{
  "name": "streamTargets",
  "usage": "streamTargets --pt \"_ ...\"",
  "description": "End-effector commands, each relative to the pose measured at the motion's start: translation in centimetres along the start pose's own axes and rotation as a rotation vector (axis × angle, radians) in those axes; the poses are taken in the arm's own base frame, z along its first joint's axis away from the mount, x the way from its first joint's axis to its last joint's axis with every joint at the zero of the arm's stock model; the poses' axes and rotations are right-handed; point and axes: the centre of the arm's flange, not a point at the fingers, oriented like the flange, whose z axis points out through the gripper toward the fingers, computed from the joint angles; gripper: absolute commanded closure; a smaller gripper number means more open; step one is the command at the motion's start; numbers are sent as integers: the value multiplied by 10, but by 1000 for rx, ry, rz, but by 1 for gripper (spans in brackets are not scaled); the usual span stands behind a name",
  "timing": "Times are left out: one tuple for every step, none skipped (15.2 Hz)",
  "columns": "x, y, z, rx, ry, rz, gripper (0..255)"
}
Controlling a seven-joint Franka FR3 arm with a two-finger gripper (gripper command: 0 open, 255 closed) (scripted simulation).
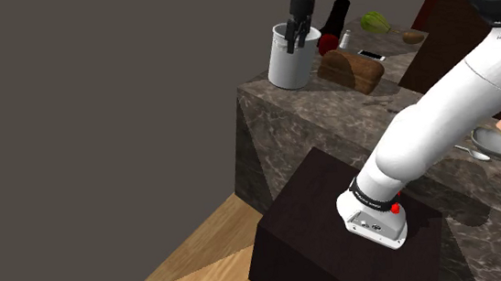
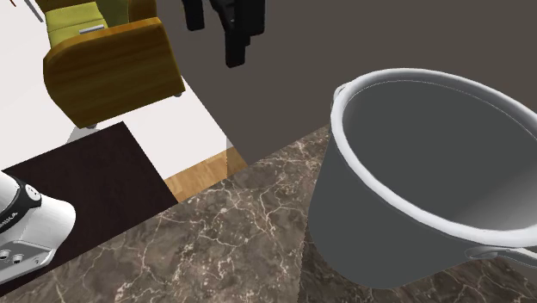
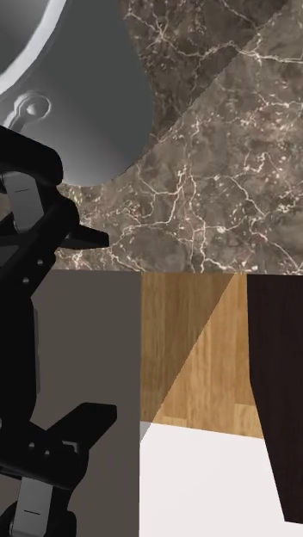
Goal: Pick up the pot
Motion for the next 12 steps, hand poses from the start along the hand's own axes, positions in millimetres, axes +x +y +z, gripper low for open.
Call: streamTargets --pt "15 27 -1 8 6 -9 0" --pt "21 38 -2 12 9 -12 0" --pt "28 50 -3 17 11 -16 0" --pt "35 62 -4 21 14 -19 0" --pt "42 73 -5 26 17 -23 0" --pt "49 85 -6 31 20 -26 0" --pt "56 97 -7 35 22 -30 0" --pt "63 108 -7 40 25 -34 0" --pt "70 120 -8 44 28 -37 0" --pt "77 132 -9 49 31 -41 0" --pt "84 143 -9 53 33 -44 0" --pt "88 150 -10 56 35 -46 0"
